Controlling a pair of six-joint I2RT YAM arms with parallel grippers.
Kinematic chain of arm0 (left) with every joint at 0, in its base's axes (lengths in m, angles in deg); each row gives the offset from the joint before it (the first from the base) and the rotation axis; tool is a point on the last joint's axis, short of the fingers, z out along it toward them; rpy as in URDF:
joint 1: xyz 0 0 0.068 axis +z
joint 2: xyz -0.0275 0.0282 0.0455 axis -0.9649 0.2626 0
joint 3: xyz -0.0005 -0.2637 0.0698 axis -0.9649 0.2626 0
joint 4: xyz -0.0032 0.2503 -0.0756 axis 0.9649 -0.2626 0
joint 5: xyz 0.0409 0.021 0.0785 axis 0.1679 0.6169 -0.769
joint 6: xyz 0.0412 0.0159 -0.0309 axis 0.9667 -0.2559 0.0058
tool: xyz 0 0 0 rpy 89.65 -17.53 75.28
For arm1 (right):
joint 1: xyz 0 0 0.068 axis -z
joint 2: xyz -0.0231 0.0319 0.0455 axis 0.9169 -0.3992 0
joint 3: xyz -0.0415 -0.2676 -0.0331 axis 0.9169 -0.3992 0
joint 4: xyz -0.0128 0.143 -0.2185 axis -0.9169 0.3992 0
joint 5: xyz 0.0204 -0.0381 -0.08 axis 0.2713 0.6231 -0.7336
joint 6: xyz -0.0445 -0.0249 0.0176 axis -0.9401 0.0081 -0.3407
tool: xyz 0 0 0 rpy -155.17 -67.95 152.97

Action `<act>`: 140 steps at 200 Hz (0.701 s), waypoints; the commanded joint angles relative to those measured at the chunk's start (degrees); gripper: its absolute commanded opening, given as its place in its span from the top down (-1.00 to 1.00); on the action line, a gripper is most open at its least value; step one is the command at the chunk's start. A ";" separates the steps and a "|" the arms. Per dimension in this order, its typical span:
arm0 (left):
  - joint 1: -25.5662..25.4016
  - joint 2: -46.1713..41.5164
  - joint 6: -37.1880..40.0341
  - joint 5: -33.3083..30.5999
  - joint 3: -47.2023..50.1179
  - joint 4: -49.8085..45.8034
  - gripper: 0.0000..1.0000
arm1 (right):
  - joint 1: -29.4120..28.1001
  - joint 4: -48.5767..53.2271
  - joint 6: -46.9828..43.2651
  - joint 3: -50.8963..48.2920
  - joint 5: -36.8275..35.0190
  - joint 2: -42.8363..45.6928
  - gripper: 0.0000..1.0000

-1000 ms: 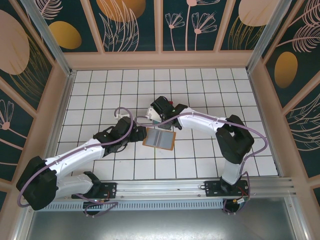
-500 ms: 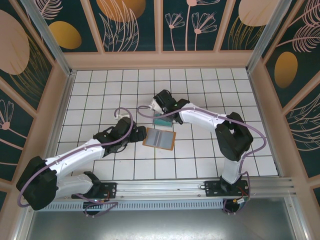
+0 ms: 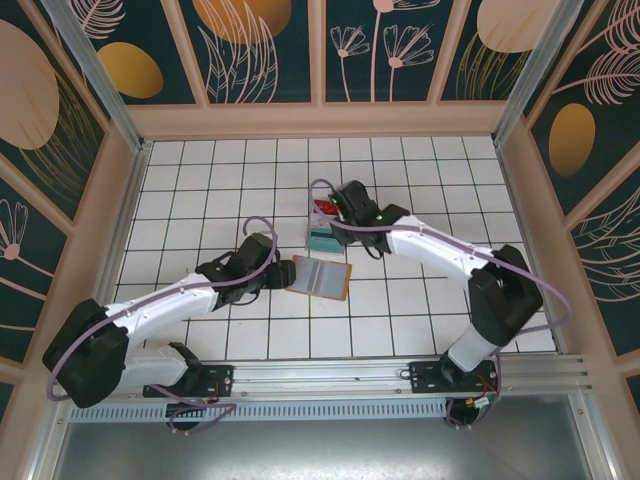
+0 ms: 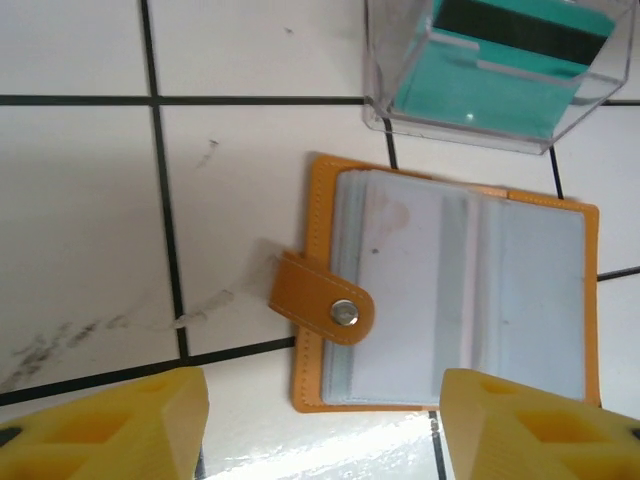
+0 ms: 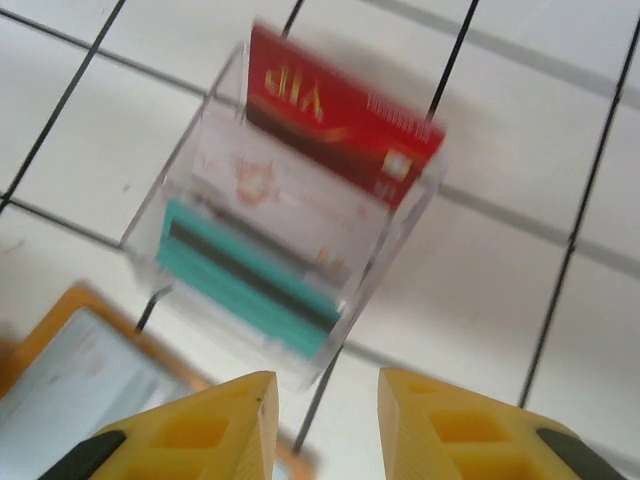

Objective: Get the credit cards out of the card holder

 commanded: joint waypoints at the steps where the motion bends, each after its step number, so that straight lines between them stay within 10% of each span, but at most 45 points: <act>1: 0.15 1.97 2.52 5.93 -2.58 2.58 -0.18 | -0.20 -4.03 19.30 -8.08 7.99 2.93 0.34; 140: 0.17 11.45 3.51 15.07 -4.18 5.01 0.02 | -3.29 -19.91 37.45 -25.46 13.77 1.94 0.33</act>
